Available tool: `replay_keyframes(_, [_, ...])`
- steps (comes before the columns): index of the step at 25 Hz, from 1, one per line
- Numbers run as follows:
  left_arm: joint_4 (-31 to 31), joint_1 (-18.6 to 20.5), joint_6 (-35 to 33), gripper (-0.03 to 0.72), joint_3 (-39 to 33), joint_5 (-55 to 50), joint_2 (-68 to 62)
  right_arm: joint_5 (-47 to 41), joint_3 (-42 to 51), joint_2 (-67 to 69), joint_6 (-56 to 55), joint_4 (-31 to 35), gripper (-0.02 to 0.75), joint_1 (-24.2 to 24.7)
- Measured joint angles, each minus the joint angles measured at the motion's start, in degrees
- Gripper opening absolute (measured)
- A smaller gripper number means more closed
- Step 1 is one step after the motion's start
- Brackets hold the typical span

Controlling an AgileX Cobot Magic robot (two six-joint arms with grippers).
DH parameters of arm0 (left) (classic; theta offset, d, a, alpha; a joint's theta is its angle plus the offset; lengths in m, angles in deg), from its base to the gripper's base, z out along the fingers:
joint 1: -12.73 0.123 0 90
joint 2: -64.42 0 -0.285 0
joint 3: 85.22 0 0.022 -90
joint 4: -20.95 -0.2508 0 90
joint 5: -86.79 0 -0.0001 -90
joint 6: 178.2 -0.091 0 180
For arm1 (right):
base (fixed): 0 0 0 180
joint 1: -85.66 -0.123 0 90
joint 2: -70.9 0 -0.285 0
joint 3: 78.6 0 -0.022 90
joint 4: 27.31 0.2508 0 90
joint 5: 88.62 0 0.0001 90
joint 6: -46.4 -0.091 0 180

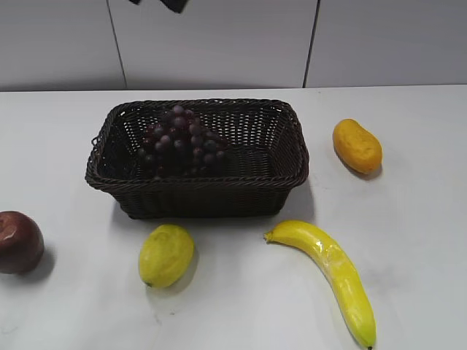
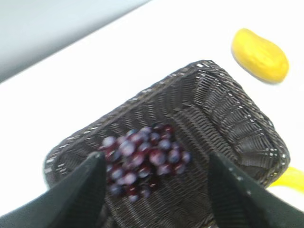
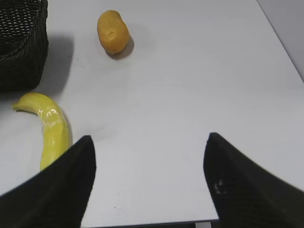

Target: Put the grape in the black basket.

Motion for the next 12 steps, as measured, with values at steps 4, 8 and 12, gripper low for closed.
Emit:
replay_keyframes(4, [-7.4,0.5,2.7,0.628,0.3,-5.8,4.2,0.0,0.0,0.0,0.0,0.0,0.538,0.0])
replay_keyframes(8, [-12.6,2.5,4.6,0.621,-0.2,-7.0,6.6,0.0,0.0,0.0,0.0,0.0,0.538,0.0])
replay_keyframes(12, [-12.9,6.7,5.4,0.617,-4.4,-7.2,9.8,0.0,0.0,0.0,0.0,0.0,0.538,0.0])
